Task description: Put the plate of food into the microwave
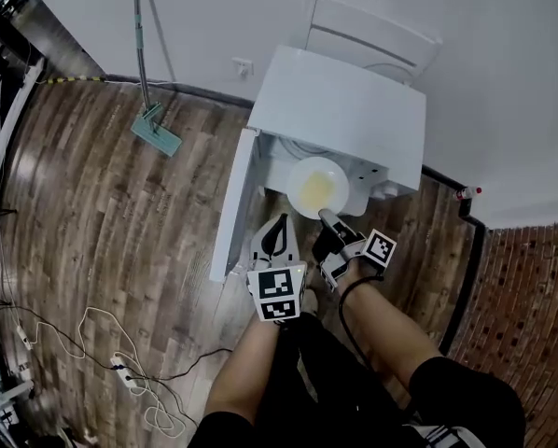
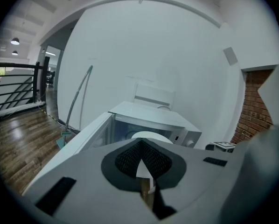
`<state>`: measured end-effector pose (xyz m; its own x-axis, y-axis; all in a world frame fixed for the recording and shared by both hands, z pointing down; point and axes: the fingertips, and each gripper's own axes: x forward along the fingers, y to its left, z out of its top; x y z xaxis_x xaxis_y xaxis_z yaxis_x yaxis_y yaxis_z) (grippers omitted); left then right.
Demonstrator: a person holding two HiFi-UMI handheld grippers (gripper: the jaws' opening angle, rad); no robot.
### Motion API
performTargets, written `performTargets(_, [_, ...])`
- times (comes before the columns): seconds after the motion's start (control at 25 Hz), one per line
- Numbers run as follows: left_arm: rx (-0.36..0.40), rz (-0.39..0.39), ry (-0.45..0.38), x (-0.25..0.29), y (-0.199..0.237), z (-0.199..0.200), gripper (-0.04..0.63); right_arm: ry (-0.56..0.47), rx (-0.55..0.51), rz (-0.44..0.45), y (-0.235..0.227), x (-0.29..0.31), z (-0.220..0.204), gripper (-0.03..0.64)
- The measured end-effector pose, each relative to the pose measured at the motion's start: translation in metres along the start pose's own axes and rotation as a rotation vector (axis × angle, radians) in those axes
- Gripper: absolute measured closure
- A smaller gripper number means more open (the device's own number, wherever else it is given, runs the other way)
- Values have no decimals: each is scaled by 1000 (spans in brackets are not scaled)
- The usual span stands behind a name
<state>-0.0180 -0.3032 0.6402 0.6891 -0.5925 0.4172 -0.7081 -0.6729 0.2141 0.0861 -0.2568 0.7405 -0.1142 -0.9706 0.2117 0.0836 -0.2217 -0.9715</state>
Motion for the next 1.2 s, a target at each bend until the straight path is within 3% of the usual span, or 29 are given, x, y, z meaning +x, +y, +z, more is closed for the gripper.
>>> performTargets(0.32, [-1,-11,-7,32,18,-34,597,-138,54,47,-53,80,62,591])
performTargets(0.48, [15,-11,-43,47,26,-47,597,-174,18,46,-66,119,83,591])
performTargets(0.72, [33,-16,-73,71,37,-65,597,-246,-62,-25,-84,156,112,589])
performTargets(0.88, [39,-21,-70,81,41,-74,597,-302,-183,-67,-82,167,123,589])
performTargets(1.08, [39,-27,-59,84,41,-74,597,-382,-426,-240,-73,166,139,581])
performTargets(1.2, [39,-33,-43,82,39,-74,597,-438,-609,-329,-67,153,151,498])
